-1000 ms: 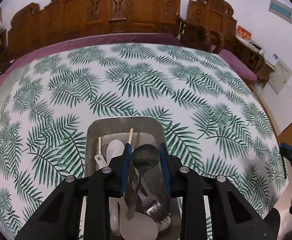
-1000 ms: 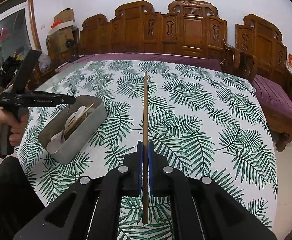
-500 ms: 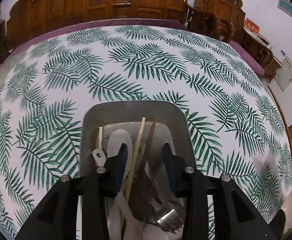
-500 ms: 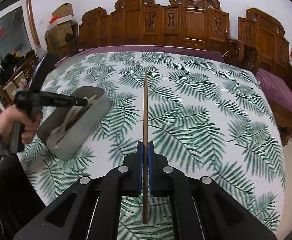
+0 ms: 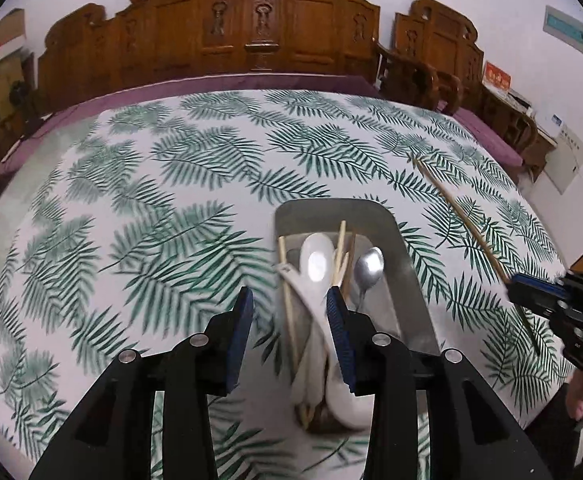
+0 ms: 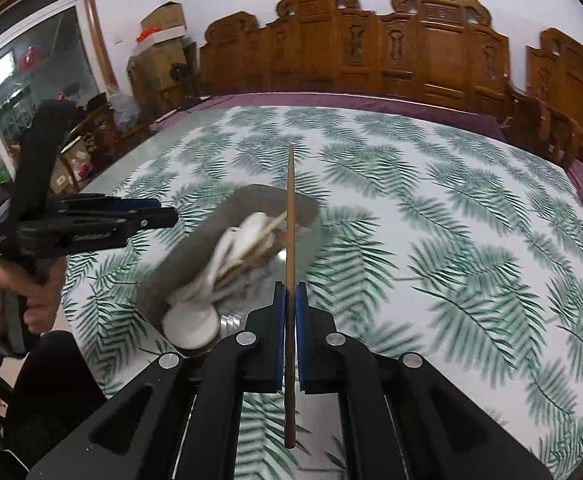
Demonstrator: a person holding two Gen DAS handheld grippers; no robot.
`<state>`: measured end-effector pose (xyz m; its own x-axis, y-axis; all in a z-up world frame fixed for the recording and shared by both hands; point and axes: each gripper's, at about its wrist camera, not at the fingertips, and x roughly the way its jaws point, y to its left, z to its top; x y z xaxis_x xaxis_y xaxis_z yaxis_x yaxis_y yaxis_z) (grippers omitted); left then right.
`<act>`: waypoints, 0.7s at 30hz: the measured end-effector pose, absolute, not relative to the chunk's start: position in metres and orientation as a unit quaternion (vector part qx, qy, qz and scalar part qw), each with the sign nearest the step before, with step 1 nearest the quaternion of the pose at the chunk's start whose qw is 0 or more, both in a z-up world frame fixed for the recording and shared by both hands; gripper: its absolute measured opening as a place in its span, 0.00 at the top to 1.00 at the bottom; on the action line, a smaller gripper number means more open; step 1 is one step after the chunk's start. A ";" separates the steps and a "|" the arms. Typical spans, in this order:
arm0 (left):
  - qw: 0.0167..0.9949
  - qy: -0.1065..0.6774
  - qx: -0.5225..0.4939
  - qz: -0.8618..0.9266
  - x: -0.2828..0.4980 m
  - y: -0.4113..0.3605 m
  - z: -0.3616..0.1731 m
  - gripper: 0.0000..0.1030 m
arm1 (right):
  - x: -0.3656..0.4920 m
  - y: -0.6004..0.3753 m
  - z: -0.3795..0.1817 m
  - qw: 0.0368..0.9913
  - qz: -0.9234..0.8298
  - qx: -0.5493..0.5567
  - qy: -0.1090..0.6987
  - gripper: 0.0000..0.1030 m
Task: Organize utensils
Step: 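Lower the metal spoon into the tray and open the left tool, then lower the wooden chopstick into the tray and open the right tool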
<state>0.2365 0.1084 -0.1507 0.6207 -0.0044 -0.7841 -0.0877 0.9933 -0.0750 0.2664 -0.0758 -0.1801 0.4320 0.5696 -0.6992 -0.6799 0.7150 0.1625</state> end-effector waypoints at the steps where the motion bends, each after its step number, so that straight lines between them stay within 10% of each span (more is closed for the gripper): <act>1: 0.900 0.432 -0.049 0.027 0.231 0.111 -0.148 0.65 | 0.266 -0.071 -0.180 0.841 0.373 -0.071 0.384 0.94; 21: 0.901 0.428 -0.040 0.054 0.175 0.148 -0.140 0.60 | 0.278 0.002 -0.221 0.807 0.377 -0.028 0.454 0.94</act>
<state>0.1753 0.1481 -0.1403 0.6271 0.0623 -0.7764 -0.1309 0.9910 -0.0262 0.2780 0.0017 -0.2211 0.3031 0.5823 -0.7543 -0.6338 0.7143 0.2968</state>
